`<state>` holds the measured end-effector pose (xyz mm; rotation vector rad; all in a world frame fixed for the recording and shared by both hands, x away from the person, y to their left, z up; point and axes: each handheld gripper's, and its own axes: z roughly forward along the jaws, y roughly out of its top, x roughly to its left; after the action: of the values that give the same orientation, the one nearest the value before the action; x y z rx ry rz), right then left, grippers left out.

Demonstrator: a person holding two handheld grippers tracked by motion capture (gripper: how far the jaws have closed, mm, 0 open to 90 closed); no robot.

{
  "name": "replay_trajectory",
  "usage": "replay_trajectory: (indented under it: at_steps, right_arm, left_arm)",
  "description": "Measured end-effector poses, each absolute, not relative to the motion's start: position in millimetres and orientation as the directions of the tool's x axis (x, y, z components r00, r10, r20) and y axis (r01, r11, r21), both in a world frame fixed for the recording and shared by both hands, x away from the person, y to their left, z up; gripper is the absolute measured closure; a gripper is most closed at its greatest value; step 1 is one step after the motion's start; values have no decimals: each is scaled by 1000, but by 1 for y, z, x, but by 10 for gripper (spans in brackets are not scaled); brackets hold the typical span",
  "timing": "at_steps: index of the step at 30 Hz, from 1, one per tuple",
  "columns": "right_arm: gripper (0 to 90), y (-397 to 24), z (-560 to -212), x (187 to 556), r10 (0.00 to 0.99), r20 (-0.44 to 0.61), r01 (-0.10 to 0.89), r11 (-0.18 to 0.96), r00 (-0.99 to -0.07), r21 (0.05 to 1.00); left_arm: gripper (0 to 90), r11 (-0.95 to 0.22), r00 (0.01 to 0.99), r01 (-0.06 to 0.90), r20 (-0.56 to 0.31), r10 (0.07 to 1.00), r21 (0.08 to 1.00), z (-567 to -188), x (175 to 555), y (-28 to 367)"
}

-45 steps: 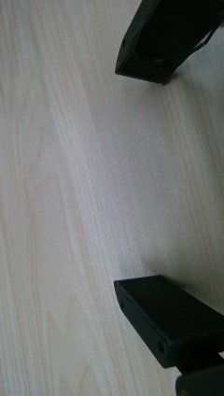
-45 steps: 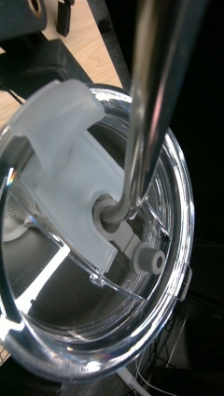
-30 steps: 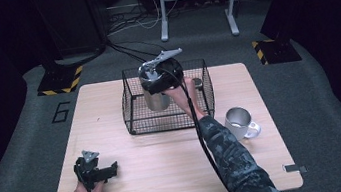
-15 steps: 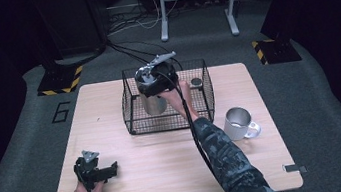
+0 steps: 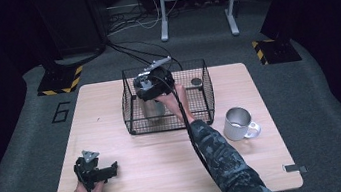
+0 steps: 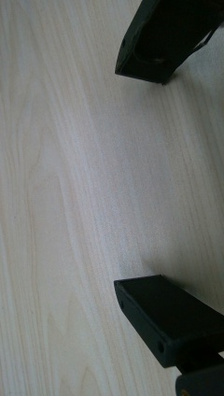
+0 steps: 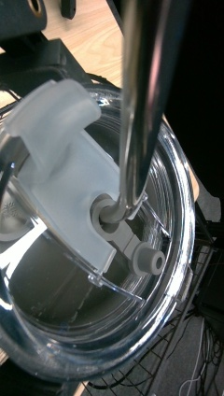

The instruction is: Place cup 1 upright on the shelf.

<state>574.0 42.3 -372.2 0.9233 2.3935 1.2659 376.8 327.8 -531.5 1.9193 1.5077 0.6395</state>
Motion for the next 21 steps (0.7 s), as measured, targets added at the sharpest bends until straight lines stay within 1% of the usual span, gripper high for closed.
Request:
replay_trajectory:
  at_steps: [6,7,9,11,20,21]
  right_arm:
    - [33,47,-378,576,648,44,401,416,-761,817]
    - [33,48,-378,575,649,55,418,419,-758,806]
    - [33,50,-380,576,646,45,404,419,-762,813]
    - [33,52,-381,574,649,59,425,423,-758,800]
    - [32,59,-386,575,643,58,437,450,-764,779]
    - [32,60,-388,576,642,55,429,443,-765,787]
  left_arm:
    - [4,-168,236,678,4,972,715,-531,377,328]
    - [5,-168,236,678,4,972,715,-531,377,328]
    - [4,-168,236,678,4,972,715,-531,377,328]
    - [4,-169,237,678,5,972,715,-531,377,328]
    - [5,-169,237,676,6,972,717,-532,377,328]
    - [4,-170,237,676,7,971,717,-532,377,328]
